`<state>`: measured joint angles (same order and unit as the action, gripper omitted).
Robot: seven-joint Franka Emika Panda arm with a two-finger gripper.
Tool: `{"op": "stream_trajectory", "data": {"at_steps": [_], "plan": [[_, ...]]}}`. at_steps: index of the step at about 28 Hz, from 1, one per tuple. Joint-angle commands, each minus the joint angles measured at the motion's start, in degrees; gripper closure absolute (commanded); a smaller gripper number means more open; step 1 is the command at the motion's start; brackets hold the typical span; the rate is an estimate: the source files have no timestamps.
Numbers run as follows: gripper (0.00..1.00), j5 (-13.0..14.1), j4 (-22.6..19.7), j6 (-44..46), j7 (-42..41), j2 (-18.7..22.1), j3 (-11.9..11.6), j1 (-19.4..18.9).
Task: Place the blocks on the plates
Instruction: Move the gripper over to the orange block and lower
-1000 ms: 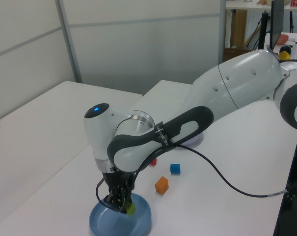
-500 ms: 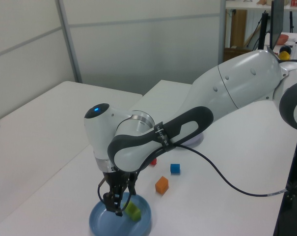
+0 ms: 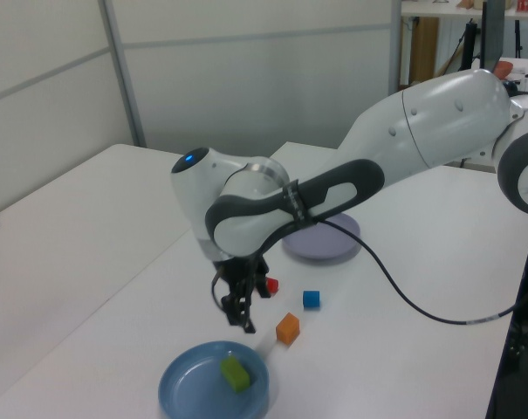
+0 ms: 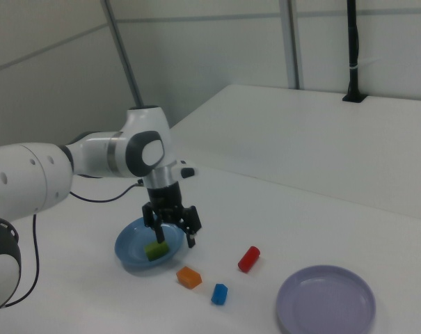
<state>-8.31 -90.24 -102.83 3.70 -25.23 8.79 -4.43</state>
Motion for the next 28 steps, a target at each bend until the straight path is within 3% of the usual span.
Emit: {"op": "stream_trajectory", "data": {"at_steps": [1,13,16,21,23,24,28], "plan": [[0.00,-0.74,-3.18,0.88,-2.64,0.80,0.00,2.23],[0.00,-0.66,-6.61,0.62,4.56,-0.34,-0.09,4.17],[0.12,-0.83,-6.61,0.62,4.56,-0.43,-0.09,4.08],[0.16,-2.23,-6.70,0.53,4.65,-0.61,-0.09,4.08],[0.26,-3.11,-6.70,0.53,4.65,-0.61,-0.09,4.08],[0.36,-3.47,-6.70,0.53,4.65,-0.61,-0.09,4.08],[0.40,-3.56,-6.70,0.53,4.65,-0.69,-0.09,4.08]]}}
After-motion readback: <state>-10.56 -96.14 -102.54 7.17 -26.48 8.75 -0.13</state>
